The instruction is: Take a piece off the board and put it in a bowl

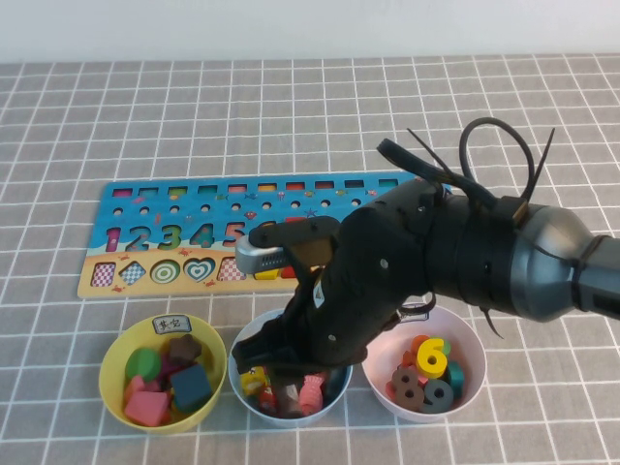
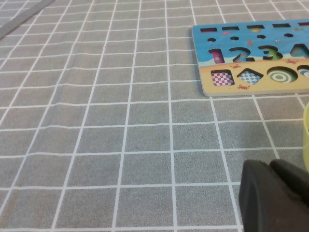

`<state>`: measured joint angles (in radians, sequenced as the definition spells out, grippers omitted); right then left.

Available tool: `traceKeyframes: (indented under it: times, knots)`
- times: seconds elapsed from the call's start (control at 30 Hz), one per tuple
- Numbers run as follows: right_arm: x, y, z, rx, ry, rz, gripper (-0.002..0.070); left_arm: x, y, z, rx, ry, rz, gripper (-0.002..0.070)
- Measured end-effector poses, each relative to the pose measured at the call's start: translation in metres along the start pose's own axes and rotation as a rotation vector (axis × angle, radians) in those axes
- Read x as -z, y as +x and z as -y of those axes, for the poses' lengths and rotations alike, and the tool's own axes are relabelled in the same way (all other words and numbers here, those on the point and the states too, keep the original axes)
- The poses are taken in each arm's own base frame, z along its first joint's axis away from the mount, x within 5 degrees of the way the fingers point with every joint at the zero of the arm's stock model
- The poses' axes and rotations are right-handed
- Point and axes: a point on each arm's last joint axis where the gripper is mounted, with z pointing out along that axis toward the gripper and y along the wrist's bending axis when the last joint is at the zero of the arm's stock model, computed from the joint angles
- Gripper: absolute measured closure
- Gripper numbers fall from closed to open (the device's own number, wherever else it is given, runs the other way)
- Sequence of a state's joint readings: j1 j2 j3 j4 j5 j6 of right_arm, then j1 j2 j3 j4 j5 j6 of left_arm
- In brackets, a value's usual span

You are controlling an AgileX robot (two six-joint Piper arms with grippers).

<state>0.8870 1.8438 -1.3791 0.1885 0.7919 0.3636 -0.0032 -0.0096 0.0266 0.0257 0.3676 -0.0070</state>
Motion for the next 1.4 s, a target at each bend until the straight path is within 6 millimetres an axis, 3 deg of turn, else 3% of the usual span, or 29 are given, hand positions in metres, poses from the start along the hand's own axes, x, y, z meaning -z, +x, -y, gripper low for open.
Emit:
traceKeyframes:
  times: [0.17, 0.37, 0.47, 0.6, 0.67, 0.8, 1.13, 1.4]
  knots:
    - [0.000, 0.000, 0.000, 0.000, 0.000, 0.000, 0.0314, 0.000, 0.000, 0.000, 0.000, 0.000, 0.000, 0.0680]
    - [0.004, -0.001, -0.001, 0.000, -0.008, 0.018, 0.0326, 0.000, 0.000, 0.000, 0.000, 0.000, 0.000, 0.0680]
    - [0.017, -0.002, -0.006, 0.013, -0.029, 0.061, 0.0406, 0.000, 0.000, 0.000, 0.000, 0.000, 0.000, 0.0679]
    - [0.043, 0.001, -0.012, 0.048, -0.050, 0.123, 0.0587, 0.000, 0.000, 0.000, 0.000, 0.000, 0.000, 0.0680]
    - [0.053, 0.005, -0.011, 0.057, -0.052, 0.140, 0.0643, 0.000, 0.000, 0.000, 0.000, 0.000, 0.000, 0.0680]
    - [0.073, 0.022, -0.002, 0.101, -0.035, 0.157, 0.0682, 0.000, 0.000, 0.000, 0.000, 0.000, 0.000, 0.0679]
    - [0.137, 0.082, 0.024, 0.250, -0.030, 0.212, 0.0691, 0.000, 0.000, 0.000, 0.000, 0.000, 0.000, 0.0679]
    - [0.151, 0.136, 0.052, 0.320, -0.024, 0.217, 0.0691, 0.000, 0.000, 0.000, 0.000, 0.000, 0.000, 0.0680]
